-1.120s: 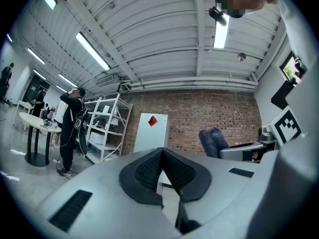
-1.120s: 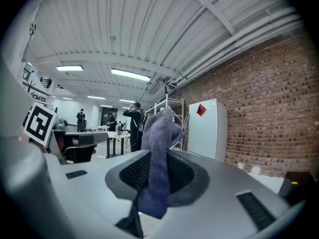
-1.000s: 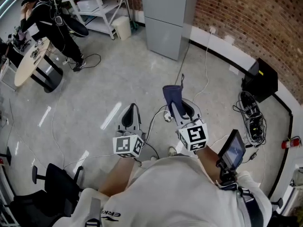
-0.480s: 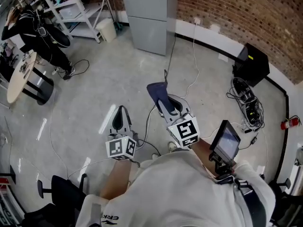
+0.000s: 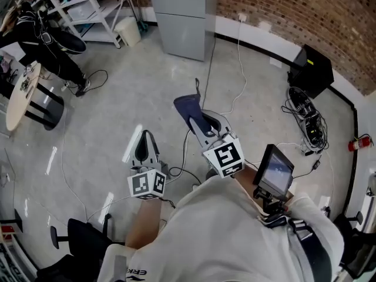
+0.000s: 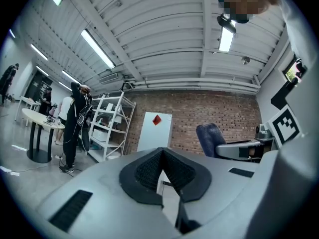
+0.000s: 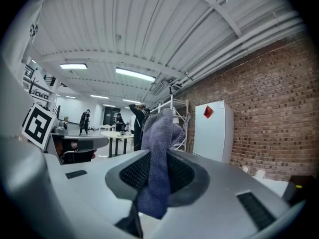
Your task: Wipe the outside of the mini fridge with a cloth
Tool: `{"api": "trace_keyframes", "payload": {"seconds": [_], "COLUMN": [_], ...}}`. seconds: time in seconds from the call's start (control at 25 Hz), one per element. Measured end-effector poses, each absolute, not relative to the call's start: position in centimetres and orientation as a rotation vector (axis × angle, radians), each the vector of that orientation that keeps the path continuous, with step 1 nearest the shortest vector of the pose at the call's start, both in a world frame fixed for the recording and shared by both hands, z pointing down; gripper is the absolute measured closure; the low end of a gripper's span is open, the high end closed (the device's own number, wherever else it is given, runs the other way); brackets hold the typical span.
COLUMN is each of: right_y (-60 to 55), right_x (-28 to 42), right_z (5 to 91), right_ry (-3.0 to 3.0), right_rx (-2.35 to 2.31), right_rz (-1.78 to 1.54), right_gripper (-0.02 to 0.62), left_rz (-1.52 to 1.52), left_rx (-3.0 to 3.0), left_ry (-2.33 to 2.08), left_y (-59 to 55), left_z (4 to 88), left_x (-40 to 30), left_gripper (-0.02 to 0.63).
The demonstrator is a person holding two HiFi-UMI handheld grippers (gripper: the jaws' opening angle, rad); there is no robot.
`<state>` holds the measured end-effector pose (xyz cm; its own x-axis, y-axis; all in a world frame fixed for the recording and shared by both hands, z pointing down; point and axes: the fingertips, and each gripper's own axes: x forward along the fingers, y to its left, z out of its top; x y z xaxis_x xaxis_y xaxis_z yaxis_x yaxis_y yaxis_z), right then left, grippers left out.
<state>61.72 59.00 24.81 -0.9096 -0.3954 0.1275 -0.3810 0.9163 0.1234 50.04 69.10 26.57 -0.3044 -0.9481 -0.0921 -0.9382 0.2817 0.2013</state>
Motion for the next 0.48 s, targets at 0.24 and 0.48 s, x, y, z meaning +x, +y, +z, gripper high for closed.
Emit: {"api": "trace_keyframes", "payload": {"seconds": [0.24, 0.48], "right_y": [57.3, 52.0], "right_x": [58.8, 55.1], "right_z": [24.8, 24.7], "right_ry": [-2.927, -2.956], "right_rx": [0.566, 0.536], "right_rz": [-0.161, -0.171], "right_gripper": [0.509, 0.509], "left_rz": [-0.35, -0.323], "left_rx": [1.794, 1.762], "left_ry": [-2.501, -2.543], "left_y": [67.8, 63.1], "left_z": [26.4, 26.3], "left_x": [47.3, 43.8], "left_gripper": [0.606, 0.606]}}
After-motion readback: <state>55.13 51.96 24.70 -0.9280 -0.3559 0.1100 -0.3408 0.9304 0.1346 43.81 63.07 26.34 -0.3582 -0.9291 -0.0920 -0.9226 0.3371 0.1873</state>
